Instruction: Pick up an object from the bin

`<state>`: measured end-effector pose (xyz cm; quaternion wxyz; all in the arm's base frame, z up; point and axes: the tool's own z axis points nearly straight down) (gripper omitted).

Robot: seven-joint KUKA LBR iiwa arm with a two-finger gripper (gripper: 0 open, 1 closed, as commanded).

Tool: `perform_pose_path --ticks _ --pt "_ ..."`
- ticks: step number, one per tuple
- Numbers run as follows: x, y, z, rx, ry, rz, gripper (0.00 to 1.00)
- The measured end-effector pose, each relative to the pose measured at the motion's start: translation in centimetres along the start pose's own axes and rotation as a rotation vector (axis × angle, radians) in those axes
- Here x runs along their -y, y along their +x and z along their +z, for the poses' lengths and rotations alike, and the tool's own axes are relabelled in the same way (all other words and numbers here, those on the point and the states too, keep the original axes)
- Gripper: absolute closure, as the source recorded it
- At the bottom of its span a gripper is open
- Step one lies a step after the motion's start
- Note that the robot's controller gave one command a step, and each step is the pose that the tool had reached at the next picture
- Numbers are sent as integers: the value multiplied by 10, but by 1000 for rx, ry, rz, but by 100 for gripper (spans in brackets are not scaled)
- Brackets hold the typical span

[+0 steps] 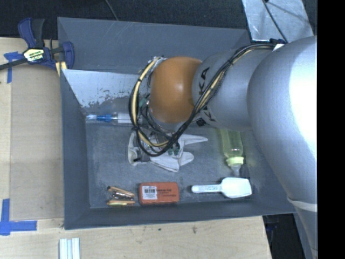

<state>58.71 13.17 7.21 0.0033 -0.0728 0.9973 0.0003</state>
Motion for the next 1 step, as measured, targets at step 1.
perform_pose_path --ticks 1 --pt "-6 -3 -133 -4 0 -12 100"
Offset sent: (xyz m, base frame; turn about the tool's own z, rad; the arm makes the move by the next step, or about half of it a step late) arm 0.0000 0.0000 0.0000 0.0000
